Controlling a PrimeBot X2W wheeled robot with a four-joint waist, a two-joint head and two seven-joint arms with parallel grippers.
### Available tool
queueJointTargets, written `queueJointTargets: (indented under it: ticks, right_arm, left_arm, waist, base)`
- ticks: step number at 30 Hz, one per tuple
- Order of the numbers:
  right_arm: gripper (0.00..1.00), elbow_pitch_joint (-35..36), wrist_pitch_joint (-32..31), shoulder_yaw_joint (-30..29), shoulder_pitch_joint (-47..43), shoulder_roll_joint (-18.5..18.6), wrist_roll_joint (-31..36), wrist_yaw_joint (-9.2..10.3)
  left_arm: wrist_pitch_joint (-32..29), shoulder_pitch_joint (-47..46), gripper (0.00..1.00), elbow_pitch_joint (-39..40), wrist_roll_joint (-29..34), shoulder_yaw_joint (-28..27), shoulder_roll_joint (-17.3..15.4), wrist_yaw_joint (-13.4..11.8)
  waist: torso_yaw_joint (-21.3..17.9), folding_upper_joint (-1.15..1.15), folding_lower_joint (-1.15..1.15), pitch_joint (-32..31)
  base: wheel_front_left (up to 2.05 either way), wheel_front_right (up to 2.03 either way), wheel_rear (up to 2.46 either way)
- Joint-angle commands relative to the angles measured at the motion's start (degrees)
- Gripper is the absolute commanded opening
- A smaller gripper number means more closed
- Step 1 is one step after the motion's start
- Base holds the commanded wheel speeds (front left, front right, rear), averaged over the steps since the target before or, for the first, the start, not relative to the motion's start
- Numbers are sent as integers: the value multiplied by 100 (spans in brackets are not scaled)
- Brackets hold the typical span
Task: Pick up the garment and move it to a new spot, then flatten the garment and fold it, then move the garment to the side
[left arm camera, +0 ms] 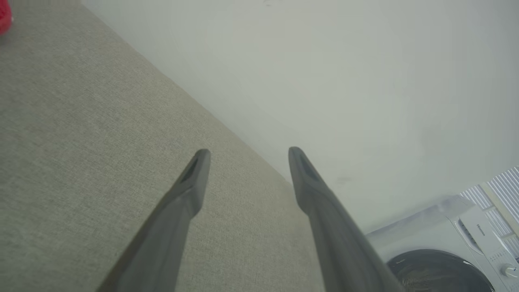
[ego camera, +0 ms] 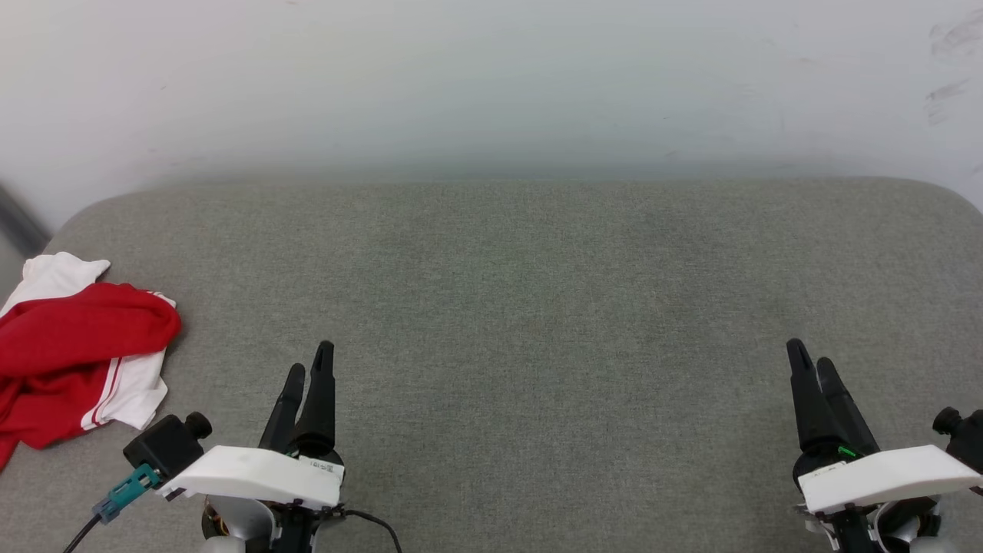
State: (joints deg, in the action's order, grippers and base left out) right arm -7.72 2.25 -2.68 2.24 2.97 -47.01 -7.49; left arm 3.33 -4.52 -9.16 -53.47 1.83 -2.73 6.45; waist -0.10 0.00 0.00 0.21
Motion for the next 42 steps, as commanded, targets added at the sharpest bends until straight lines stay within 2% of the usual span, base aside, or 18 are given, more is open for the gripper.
queueJointTargets:
  ticks: [1,19,42]
  right_arm:
    - [100,127,30,22,51,-2,219,-1]
    - [100,380,6,137,-47,-6,1838,-1]
    - [100,582,32,134,-158,-10,3367,0]
  left_arm:
    - [54,-126,100,102,210,42,-14,-30]
    - [378,-172,100,69,1976,375,-92,-251]
    - [725,-225,100,91,3455,845,-278,-565]
  waist:
    - [-2,0,0,0]
    - [19,0,0,-12]
    - [51,0,0,-29]
  base:
    - [0,0,0]
    - [0,0,0]
    - [0,0,0]
